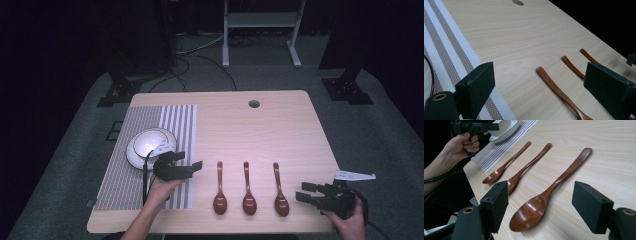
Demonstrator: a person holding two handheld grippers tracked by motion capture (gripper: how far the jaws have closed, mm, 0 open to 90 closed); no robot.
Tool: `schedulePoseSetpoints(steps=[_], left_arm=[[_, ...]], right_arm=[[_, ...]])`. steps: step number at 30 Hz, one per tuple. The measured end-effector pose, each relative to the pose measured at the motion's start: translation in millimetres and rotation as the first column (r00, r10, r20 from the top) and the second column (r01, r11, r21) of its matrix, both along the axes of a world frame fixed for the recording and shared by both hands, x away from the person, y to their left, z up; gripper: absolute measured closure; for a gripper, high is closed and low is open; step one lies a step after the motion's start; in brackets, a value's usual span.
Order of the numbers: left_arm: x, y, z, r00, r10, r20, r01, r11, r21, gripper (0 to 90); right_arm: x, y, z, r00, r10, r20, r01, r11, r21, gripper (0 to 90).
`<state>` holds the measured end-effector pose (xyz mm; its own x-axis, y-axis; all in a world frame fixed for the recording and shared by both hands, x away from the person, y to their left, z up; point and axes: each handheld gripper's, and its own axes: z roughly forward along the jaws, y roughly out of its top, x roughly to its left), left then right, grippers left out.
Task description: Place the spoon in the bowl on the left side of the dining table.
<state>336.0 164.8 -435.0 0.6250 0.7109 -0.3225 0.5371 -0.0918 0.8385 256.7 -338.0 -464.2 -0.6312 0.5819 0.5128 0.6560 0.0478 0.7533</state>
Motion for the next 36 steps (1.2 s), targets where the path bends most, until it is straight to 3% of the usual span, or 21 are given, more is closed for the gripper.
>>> schedulePoseSetpoints(steps=[19,36], left_arm=[[-0.3,-0.9,-1.7,1.0,-0.005,-0.002,0.005,1.0,-0.007,9.0],[0.1,-1.4,-4.1,0.9999,-0.011,-0.012,0.011,0.9999,-0.012,9.0]], right_arm=[[1.9,21.6,1.2,0.9975,0.07,-0.005,-0.07,0.998,-0.01,28.0],[1.4,52.9,4.4,0.9885,0.151,-0.002,-0.151,0.987,-0.048,28.1]])
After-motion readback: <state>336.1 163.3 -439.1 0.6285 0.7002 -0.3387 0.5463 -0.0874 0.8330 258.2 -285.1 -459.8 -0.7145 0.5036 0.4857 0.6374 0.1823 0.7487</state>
